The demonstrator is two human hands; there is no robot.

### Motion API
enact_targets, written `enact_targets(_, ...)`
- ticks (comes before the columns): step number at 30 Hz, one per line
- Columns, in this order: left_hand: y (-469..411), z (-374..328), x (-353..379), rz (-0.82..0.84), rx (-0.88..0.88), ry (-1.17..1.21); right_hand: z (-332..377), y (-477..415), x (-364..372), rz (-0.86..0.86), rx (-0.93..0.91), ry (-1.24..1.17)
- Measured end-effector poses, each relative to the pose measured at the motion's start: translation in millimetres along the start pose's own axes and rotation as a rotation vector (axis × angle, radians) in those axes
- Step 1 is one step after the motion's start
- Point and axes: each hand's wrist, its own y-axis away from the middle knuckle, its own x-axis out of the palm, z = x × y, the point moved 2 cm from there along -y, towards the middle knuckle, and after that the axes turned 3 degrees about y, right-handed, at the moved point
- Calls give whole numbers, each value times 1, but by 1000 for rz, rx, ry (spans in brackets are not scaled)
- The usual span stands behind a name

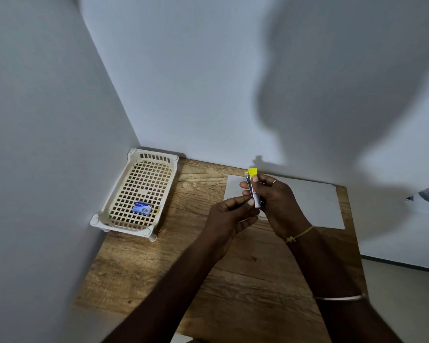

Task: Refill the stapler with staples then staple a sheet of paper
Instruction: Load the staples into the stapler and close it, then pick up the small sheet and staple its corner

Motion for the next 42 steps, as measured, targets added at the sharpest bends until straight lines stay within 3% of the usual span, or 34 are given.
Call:
enact_targets(10, -8, 8, -11, -50, 4, -113, -22, -10, -2, -148, -45, 97)
enact_targets(13, -13, 15, -19, -99, 66, -356, -41, -13, -8, -198, -59, 262)
enact_targets(19, -23, 29, -39, -226, 189, -1057, -86, -18, -22, -212, -155, 844)
enact_targets(24, -29, 40, -51, -146, 279, -1354, -115, -24, -25, -131, -189, 1177)
enact_targets(32, -63, 50, -76, 63, 185, -1875, -116, -40, -19, -14, -266, 1417)
enact_targets(42, -82, 56, -93, 161, 106, -1954, -121, -51, -14, 140, -213, 1551)
